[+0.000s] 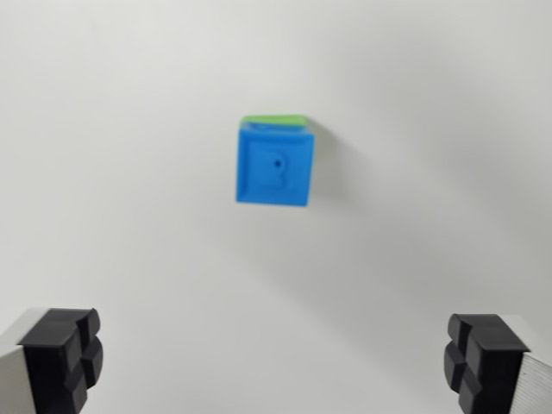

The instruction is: Stack cube

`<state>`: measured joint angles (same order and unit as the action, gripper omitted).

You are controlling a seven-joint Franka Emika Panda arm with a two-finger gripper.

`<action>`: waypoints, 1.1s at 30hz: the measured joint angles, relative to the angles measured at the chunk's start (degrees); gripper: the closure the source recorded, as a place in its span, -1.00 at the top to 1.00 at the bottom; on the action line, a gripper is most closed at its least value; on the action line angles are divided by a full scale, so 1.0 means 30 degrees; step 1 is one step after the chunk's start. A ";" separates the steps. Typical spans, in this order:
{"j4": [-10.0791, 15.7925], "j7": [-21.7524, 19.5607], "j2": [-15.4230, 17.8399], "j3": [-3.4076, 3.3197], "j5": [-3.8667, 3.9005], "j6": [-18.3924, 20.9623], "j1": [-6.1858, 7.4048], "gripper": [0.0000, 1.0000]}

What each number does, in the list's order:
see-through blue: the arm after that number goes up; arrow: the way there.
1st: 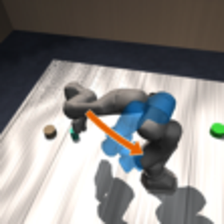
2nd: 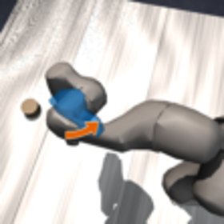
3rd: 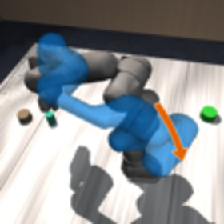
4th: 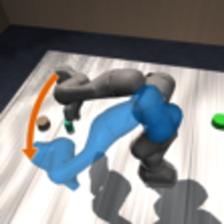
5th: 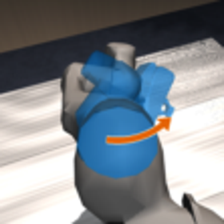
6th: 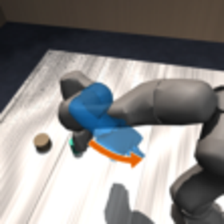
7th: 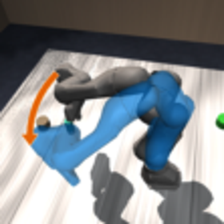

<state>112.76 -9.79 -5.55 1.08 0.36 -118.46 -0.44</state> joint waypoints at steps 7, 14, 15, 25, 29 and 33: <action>-0.0633 0.0010 0.0309 0.0000 -0.0006 0.0935 0.0000 1.00; -0.1145 0.0018 0.0476 0.0000 -0.0008 0.1619 0.0000 1.00; -0.1200 0.0018 0.0490 0.0000 -0.0008 0.1694 0.0000 1.00; -0.1475 0.0021 0.0555 0.0000 -0.0009 0.2031 0.0000 1.00; -0.1475 0.0021 0.0533 0.0000 -0.0009 0.2031 0.0000 1.00; -0.1475 0.0021 0.0528 0.0000 -0.0009 0.2031 0.0000 1.00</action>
<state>108.34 -9.73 -3.97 1.08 0.33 -112.37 -0.44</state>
